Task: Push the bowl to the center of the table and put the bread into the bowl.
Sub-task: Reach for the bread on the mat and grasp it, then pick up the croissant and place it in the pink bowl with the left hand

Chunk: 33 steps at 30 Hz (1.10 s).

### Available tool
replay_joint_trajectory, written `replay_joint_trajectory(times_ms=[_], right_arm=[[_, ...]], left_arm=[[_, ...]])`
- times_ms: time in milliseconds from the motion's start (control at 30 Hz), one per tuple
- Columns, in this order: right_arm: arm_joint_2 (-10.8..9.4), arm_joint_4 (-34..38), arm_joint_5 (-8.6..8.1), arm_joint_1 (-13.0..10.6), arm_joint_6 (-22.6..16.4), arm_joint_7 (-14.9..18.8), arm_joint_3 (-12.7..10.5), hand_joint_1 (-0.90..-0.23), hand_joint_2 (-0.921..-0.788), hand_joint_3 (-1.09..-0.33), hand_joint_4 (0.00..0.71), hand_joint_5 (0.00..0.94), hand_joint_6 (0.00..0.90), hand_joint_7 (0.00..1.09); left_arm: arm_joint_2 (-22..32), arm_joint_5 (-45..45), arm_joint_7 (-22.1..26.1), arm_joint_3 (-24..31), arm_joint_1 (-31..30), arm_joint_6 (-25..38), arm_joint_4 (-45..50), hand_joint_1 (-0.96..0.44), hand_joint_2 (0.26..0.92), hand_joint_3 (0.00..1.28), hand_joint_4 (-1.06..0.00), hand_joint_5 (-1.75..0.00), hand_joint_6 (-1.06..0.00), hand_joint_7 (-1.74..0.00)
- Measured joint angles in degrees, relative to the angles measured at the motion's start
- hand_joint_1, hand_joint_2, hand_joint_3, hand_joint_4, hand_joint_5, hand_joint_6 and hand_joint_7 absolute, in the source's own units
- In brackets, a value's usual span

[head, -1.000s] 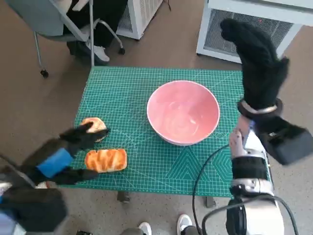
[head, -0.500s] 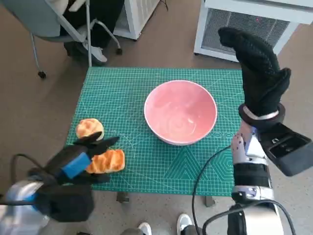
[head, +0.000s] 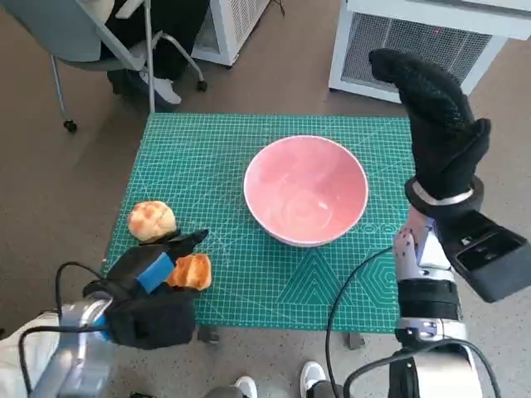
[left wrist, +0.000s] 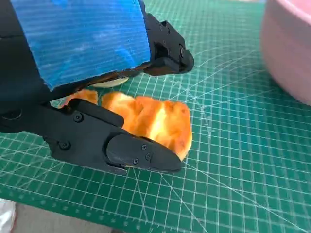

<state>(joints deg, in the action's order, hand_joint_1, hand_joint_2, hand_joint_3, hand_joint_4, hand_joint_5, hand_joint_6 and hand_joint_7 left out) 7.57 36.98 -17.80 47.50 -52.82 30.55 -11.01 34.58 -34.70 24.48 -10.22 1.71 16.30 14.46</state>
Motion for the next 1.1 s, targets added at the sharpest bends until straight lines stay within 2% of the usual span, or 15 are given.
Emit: replay_joint_trajectory(times_ms=[33, 67, 100, 133, 167, 267, 333, 367, 400, 500, 667, 733, 867, 1100], right_arm=[[0.00, -0.10, -0.01, -0.12, 0.06, 0.00, 0.05, -0.563, -0.921, -0.844, 0.214, 0.085, -0.001, 0.68], [0.00, -0.18, -0.02, -0.24, 0.15, 0.00, 0.10, -0.564, -0.921, -0.843, 0.212, 0.089, -0.001, 0.68], [0.00, -0.24, -0.05, -0.36, 0.21, 0.00, 0.12, -0.564, -0.921, -0.842, 0.210, 0.092, -0.001, 0.68], [0.00, -0.27, -0.06, -0.46, 0.30, 0.00, 0.15, -0.565, -0.921, -0.841, 0.209, 0.093, -0.001, 0.68], [0.00, -0.29, -0.07, -0.56, 0.44, 0.00, 0.20, -0.565, -0.921, -0.840, 0.208, 0.096, -0.001, 0.68], [0.00, -0.33, -0.12, -0.70, 0.62, 0.00, 0.27, -0.566, -0.921, -0.838, 0.205, 0.103, -0.001, 0.68], [0.00, -0.45, -0.15, -0.72, 0.78, 0.00, 0.30, -0.568, -0.921, -0.837, 0.158, 0.194, -0.001, 0.68], [0.00, -0.52, -0.16, -0.72, 0.87, 0.00, 0.30, -0.570, -0.921, -0.837, 0.101, 0.307, -0.001, 0.68], [0.00, -0.58, -0.17, -0.73, 0.94, 0.00, 0.30, -0.571, -0.921, -0.837, 0.064, 0.380, -0.001, 0.68], [0.00, -0.78, -0.20, -0.78, 1.15, 0.00, 0.34, -0.571, -0.921, -0.838, 0.020, 0.468, -0.001, 0.69], [0.00, -1.16, -0.23, -1.02, 1.52, 0.00, 0.49, -0.570, -0.921, -0.842, 0.003, 0.501, -0.001, 0.69], [0.00, -1.42, -0.23, -1.23, 1.67, 0.00, 0.53, -0.572, -0.921, -0.843, 0.000, 0.503, -0.001, 0.69], [0.00, -1.78, -0.28, -1.50, 1.99, 0.00, 0.57, -0.573, -0.921, -0.844, -0.001, 0.504, -0.001, 0.69], [0.05, -2.14, -0.47, -1.72, 2.21, 0.01, 0.52, -0.573, -0.921, -0.849, -0.001, 0.502, -0.001, 0.69]], left_arm=[[-0.22, -0.57, -0.49, -0.25, 0.09, 0.02, -0.49, -0.29, 0.920, 0.03, -0.61, -0.16, -0.50, -0.34], [-0.44, -0.82, -0.89, -0.43, 0.17, 0.01, -0.96, -0.27, 0.920, 0.04, -0.60, -0.35, -0.47, -0.51], [-0.63, -0.96, -1.20, -0.55, 0.26, -0.03, -1.31, -0.17, 0.920, 0.09, -0.59, -0.71, -0.46, -0.78], [-0.81, -0.99, -1.59, -0.60, 0.36, -0.25, -1.76, -0.14, 0.920, 0.12, -0.59, -0.84, -0.46, -0.88], [-0.97, -0.97, -1.93, -0.61, 0.47, -0.49, -2.20, -0.09, 0.920, 0.14, -0.58, -1.05, -0.47, -1.00], [-1.04, -0.91, -2.92, -0.44, 0.66, -1.35, -2.59, -0.03, 0.908, 0.18, -0.58, -1.28, -0.51, -1.12], [-0.95, -0.59, -3.01, -0.20, 0.70, -2.02, -2.57, -0.02, 0.888, 0.21, -0.59, -1.32, -0.52, -1.15], [-0.91, -0.24, -2.96, -0.02, 0.65, -2.39, -2.48, -0.01, 0.876, 0.24, -0.59, -1.34, -0.52, -1.17], [-0.85, 0.08, -2.84, 0.13, 0.59, -2.65, -2.37, -0.01, 0.867, 0.25, -0.60, -1.35, -0.52, -1.18], [-0.56, 1.27, -2.29, 0.66, 0.23, -3.71, -1.81, 0.00, 0.857, 0.27, -0.61, -1.35, -0.52, -1.21], [-0.03, 2.16, -1.63, 1.81, -0.07, -4.73, -0.03, 0.00, 0.855, 0.28, -0.62, -1.30, -0.50, -1.27], [0.09, 2.65, -1.55, 2.65, -0.04, -5.15, 1.18, 0.00, 0.892, 0.21, -0.63, -1.27, -0.49, -1.29], [0.14, 3.49, -1.60, 4.33, 0.48, -5.80, 3.90, 0.00, 0.913, 0.17, -0.63, -1.23, -0.49, -1.31], [-1.24, 4.63, -3.11, 6.84, 4.54, -6.77, 7.14, 0.00, 0.920, 0.14, -0.65, -1.21, -0.50, -1.29]])
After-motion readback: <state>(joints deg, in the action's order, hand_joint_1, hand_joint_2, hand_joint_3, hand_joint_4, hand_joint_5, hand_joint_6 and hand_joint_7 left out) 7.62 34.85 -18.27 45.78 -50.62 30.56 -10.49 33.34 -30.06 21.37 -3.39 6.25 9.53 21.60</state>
